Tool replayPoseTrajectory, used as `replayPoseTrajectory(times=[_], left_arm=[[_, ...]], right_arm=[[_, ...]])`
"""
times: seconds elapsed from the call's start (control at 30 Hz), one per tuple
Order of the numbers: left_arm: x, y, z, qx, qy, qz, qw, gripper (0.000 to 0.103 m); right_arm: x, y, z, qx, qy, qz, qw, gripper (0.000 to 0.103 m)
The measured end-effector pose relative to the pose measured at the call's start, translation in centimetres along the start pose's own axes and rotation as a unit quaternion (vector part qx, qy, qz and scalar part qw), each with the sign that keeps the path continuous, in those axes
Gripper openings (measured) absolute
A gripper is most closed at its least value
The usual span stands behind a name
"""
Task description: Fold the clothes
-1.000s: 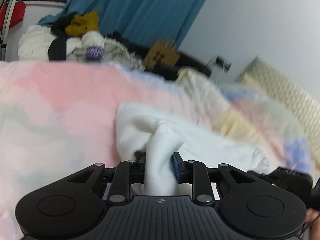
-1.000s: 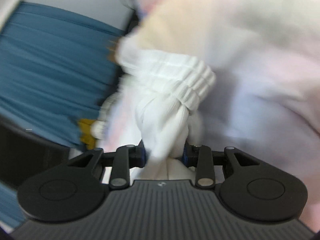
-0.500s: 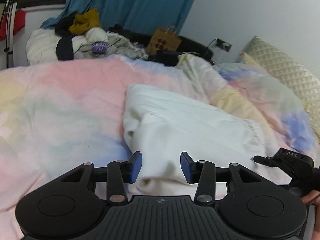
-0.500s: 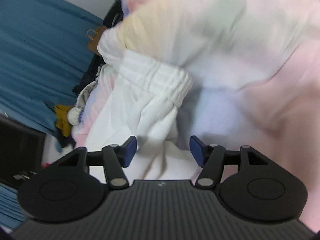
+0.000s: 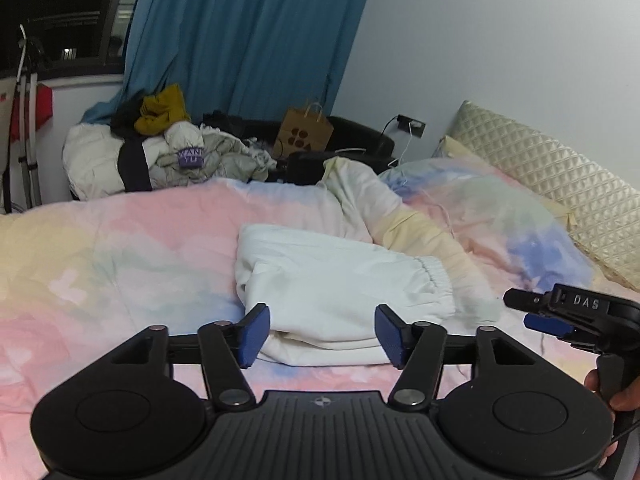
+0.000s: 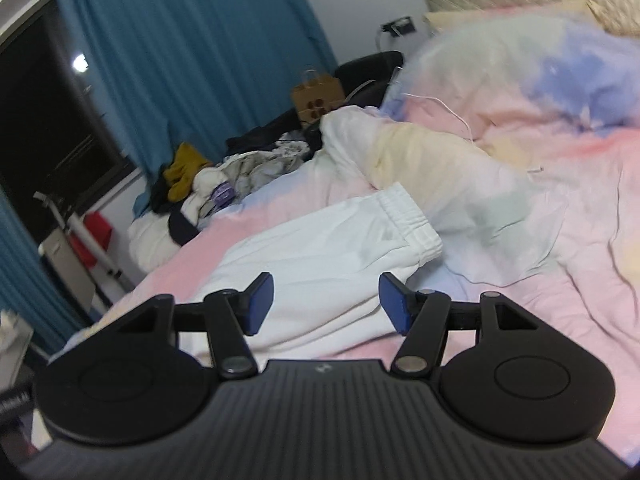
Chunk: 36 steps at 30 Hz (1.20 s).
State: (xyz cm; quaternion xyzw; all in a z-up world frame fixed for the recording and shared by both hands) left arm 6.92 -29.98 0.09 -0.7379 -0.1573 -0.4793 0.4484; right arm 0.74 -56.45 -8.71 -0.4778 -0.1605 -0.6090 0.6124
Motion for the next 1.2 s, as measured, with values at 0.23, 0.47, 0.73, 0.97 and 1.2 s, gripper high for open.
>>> replayPoseTrajectory(times=[0.23,0.47,0.73,0.97,1.2], left_arm=[[-0.4,-5.7,-0.5,0.02,0.018,-0.015,0.9995,0.079],[-1.8,-8.6,-0.6,0.058,0.057,-0.033,0.9962,0.099],[-3.6,-9.9,-0.1,0.079,0.086,-0.042,0.9924,0.103],[-5.4,-9.6,2.5,0.09,0.067,-0.038,0.993,0.103],[-5.9,-9.1,4.8,0.104,0.055,-0.029,0.9927,0.103]], right_arm=[[-1.8,-3.5,3.4,0.008,-0.059,-0.007,0.998,0.062],[-3.7,-4.4,5.9,0.009,-0.103,-0.011,0.995,0.062],[-5.9,-3.7,7.4,0.023,-0.116,-0.013,0.993,0.084],[-7.5,-2.5,8.0,0.007,-0.146,-0.03,0.989,0.087],[-8.4,-2.1,9.4,-0.008,-0.187,-0.028,0.982,0.087]])
Point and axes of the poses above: each gripper's, at about its wrist camera, not at the fingertips, and y roughly the way its jaws point, z to its left, x to its top, the point moved 6 cm from there along y, roughly the way its jaws point, and after that the axes turned 8 degrees about x, right-handed, at the moved point
